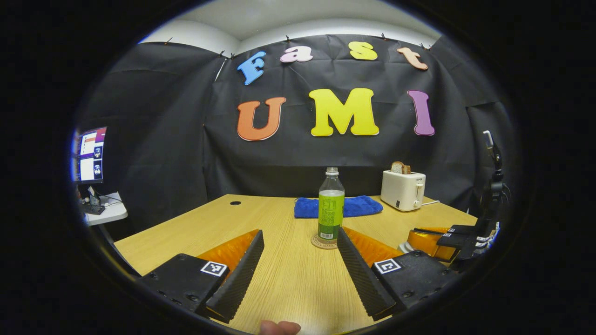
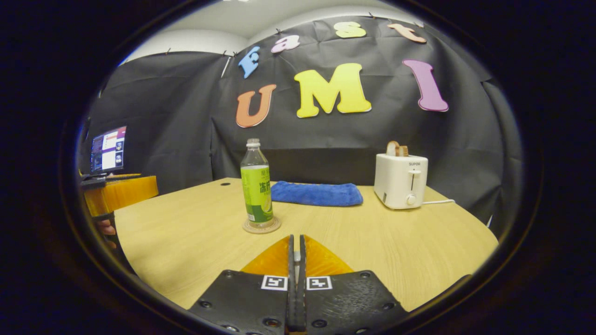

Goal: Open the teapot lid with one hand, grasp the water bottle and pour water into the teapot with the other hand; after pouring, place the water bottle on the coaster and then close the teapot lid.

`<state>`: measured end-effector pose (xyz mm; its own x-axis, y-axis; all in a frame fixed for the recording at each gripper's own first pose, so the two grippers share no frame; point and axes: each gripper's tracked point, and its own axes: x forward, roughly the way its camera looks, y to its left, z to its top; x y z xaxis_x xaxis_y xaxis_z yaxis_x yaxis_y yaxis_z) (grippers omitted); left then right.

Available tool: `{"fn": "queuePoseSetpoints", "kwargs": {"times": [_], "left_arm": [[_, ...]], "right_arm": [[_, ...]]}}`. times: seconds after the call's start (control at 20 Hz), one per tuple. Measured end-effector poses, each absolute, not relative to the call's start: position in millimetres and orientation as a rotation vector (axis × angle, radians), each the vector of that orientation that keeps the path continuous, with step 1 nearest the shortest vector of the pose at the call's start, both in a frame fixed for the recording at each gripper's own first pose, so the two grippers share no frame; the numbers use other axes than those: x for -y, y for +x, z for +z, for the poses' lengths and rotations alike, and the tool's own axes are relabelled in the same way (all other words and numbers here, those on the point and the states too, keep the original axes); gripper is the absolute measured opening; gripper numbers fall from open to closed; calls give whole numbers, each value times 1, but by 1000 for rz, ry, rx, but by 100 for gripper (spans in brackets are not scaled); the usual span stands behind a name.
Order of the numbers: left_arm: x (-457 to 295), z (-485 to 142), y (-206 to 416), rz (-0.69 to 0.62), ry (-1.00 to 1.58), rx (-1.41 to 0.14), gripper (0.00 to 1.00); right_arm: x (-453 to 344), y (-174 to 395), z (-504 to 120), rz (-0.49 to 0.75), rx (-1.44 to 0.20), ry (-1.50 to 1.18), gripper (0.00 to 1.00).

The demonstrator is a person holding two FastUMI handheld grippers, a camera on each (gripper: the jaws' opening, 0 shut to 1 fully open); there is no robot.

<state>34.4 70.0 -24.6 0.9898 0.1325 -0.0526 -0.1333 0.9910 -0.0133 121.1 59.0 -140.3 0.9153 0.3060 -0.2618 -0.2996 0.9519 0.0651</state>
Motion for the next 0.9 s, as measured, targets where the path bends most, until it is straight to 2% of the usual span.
{"fn": "queuePoseSetpoints", "kwargs": {"times": [0.3, 0.35, 0.4, 0.45, 0.65, 0.7, 0.9], "left_arm": [[-59, -20, 24, 107, -30, -46, 99], [-55, -17, 24, 98, -34, -42, 99], [-50, -14, 22, 84, -40, -37, 99], [-46, -13, 20, 75, -44, -35, 98], [-27, -2, 12, 36, -40, -12, 98], [-23, -1, 10, 29, -34, -5, 98], [-9, -5, 11, 0, -18, -8, 98]], "right_arm": [[-55, 115, -118, 257, -221, 35, 8], [-52, 111, -110, 240, -204, 39, 26], [-49, 109, -102, 221, -194, 45, 35], [-47, 104, -93, 208, -180, 58, 60], [-32, 69, -60, 150, -119, 29, 99], [-27, 59, -51, 128, -100, 16, 95], [-16, 24, -24, 63, -42, 0, 98]]}}
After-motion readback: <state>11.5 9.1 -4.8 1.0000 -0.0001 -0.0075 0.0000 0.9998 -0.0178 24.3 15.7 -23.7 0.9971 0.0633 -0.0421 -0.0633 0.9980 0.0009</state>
